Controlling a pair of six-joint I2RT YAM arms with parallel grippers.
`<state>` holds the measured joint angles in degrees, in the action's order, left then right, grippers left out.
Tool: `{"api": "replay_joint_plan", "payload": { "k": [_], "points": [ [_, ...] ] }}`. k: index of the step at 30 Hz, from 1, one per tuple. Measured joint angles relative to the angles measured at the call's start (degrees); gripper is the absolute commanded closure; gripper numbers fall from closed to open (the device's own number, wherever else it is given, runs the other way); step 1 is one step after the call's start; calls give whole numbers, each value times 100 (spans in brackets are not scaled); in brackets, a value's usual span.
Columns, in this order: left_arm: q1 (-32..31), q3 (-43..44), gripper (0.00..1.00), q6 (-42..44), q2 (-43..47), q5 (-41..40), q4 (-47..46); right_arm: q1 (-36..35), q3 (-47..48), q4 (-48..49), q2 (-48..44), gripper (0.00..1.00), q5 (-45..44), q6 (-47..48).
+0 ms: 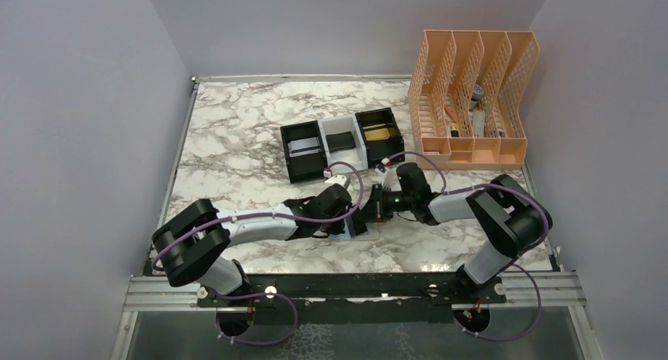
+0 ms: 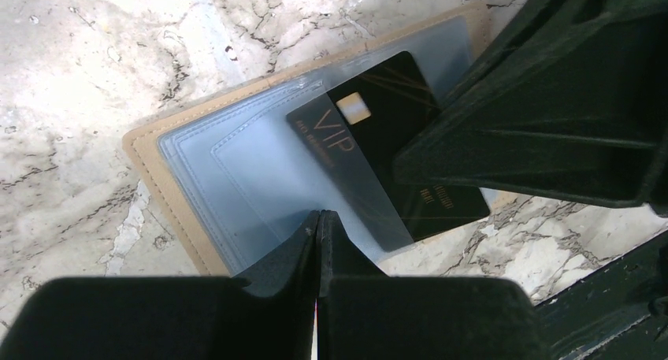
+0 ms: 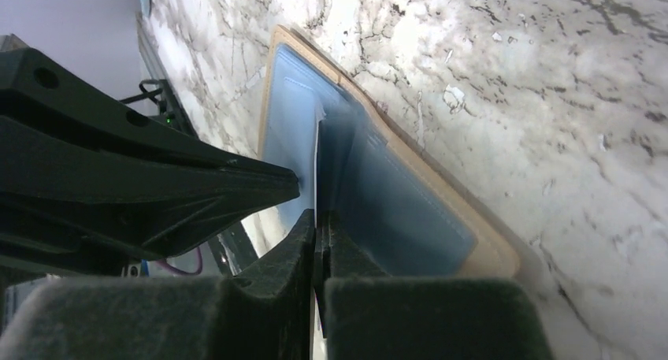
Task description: Take the credit cards out of the card holder
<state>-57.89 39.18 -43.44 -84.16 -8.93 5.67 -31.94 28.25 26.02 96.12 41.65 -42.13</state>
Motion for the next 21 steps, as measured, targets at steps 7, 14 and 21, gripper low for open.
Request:
{"api": "replay_joint_plan", "payload": {
  "k": [7, 14, 21],
  "points": [
    [0, -20, 97, 9, 70, -98, 122, -20, -55, -1117, -1615, 99, -1132, 463],
    [0, -20, 88, 39, 192, -227, 302, -17, -168, -1801, -2623, 99, -1698, 802],
    [0, 57, 56, 225, 811, -402, 656, -17, -647, -1856, -3053, 99, -1602, 896]
  ]
}}
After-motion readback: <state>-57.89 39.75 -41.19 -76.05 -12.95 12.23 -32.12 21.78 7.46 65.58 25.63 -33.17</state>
